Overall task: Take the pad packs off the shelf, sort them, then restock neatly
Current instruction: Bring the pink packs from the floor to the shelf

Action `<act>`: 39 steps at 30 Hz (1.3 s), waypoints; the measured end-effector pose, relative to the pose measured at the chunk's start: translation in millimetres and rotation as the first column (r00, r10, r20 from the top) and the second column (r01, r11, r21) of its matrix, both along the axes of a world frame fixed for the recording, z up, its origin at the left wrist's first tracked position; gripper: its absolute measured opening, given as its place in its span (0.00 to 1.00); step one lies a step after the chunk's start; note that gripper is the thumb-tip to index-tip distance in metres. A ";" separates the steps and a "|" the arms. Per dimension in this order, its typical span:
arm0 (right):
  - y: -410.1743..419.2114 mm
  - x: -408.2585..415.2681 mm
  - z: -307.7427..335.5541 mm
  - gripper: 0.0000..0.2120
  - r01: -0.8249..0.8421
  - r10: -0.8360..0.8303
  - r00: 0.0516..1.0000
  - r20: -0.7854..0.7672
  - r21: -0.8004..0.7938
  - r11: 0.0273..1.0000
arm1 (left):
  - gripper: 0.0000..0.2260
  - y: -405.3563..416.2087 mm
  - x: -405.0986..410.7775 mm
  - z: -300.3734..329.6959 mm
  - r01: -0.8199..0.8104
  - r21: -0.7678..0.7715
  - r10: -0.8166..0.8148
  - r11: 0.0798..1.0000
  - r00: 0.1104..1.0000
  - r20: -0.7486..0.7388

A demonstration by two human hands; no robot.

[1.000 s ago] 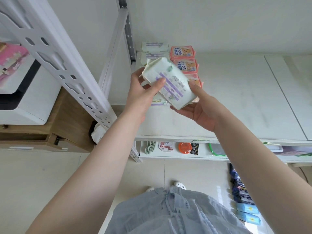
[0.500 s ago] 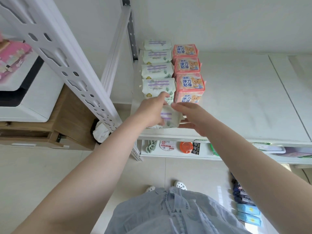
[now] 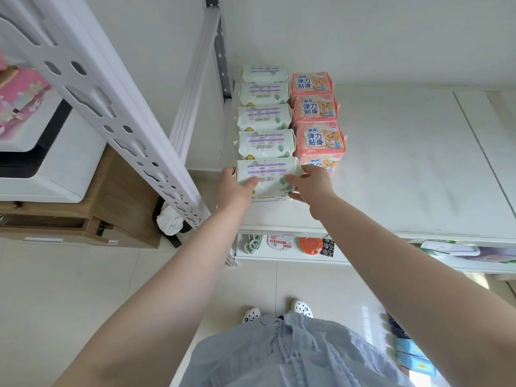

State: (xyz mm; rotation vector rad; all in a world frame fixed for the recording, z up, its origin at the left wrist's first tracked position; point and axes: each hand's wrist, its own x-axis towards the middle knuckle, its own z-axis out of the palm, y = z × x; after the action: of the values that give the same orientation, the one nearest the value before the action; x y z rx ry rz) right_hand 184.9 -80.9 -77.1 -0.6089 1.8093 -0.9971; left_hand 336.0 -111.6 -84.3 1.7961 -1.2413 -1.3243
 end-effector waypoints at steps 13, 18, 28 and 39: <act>1.1 1.5 -6.2 0.11 -0.043 0.041 0.997 -0.070 -0.026 0.999 | 0.30 -19.9 -5.0 12.3 0.025 0.087 -0.007 0.996 0.980 -0.200; 0.8 0.2 -6.3 0.04 -0.042 0.039 0.997 -0.061 -0.052 0.998 | 0.24 -26.8 -8.7 10.2 0.056 0.057 -0.041 0.997 0.973 -0.229; 0.3 -4.4 -5.4 0.07 -0.070 0.070 0.998 0.001 -0.055 0.996 | 0.27 -26.2 -13.0 3.4 -0.009 0.019 0.014 1.000 0.960 -0.280; 4.6 -39.0 5.3 0.17 0.161 -0.191 0.953 -0.236 -0.139 0.977 | 0.29 -22.0 -26.5 17.2 0.117 -0.259 0.014 0.959 0.891 0.454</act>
State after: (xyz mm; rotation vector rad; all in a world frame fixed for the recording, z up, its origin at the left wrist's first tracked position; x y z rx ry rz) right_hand 145.9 -76.3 -71.8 -0.6779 2.0637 -1.1995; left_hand 309.5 -133.6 -67.1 1.9294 -1.6396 -0.7157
